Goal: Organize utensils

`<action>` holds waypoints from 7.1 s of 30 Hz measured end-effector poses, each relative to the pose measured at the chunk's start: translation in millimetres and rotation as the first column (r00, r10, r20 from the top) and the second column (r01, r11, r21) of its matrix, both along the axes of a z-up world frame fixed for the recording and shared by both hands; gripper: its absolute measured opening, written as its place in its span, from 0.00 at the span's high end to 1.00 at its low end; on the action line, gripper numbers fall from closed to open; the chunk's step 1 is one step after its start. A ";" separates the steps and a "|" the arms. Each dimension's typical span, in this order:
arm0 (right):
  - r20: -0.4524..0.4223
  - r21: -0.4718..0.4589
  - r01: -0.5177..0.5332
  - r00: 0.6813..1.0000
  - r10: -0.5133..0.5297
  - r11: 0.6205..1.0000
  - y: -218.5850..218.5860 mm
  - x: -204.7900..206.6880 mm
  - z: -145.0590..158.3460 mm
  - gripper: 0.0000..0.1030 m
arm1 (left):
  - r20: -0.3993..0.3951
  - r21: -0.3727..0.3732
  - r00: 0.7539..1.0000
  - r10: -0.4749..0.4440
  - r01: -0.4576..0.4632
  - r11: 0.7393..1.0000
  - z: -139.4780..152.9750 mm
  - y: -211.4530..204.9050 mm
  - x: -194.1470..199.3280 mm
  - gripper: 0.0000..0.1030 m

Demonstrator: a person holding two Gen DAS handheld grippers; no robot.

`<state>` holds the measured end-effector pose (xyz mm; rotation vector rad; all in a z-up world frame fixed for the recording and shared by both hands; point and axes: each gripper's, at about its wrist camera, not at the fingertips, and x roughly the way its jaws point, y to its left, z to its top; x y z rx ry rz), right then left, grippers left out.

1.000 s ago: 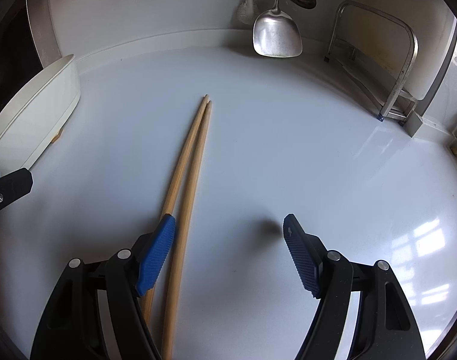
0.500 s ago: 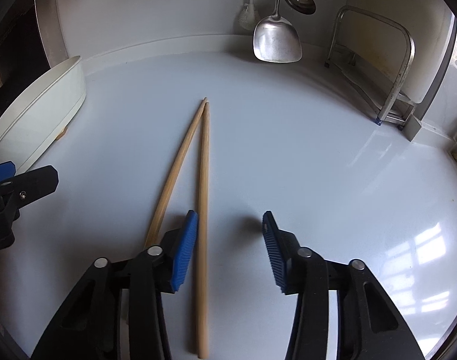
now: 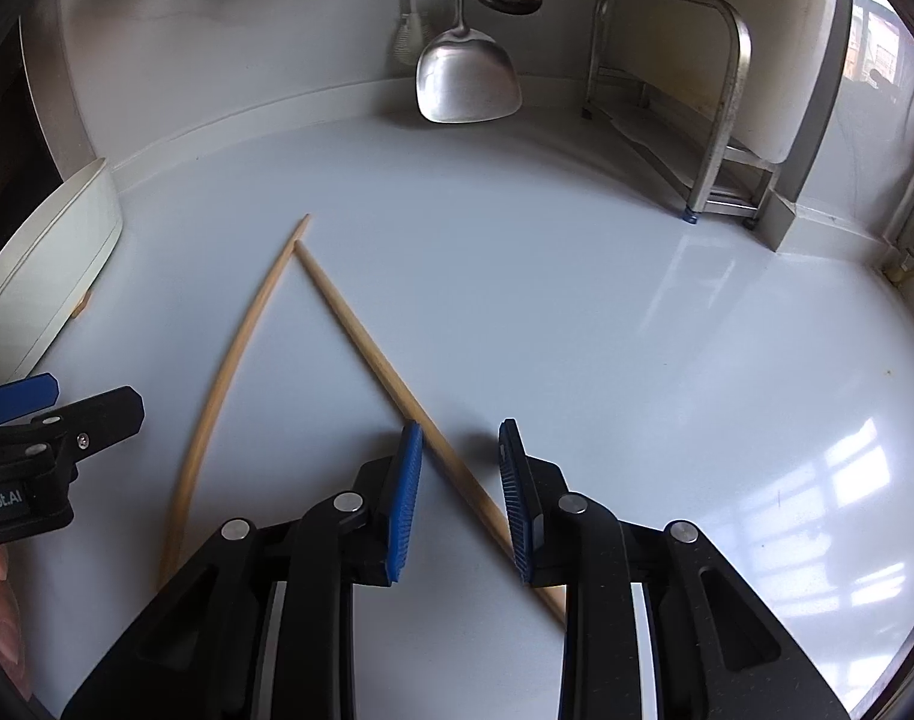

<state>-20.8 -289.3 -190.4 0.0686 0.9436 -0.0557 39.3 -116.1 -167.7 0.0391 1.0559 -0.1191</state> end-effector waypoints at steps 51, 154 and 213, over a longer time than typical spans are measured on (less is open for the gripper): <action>0.010 0.161 -0.252 0.967 0.254 0.954 -18.7 -5.1 23.0 0.94 | -0.016 -0.022 0.998 -0.064 0.064 0.998 22.6 -29.1 -12.6 0.93; -0.092 0.169 -0.423 0.892 0.442 0.890 296.0 118.0 144.5 0.43 | 0.082 0.041 0.891 0.447 -0.451 0.892 148.1 290.8 30.5 0.10; -0.059 0.155 -0.387 0.915 0.400 0.909 289.1 95.9 180.8 0.32 | 0.099 0.033 0.883 0.460 -0.465 0.885 166.3 289.3 14.5 0.06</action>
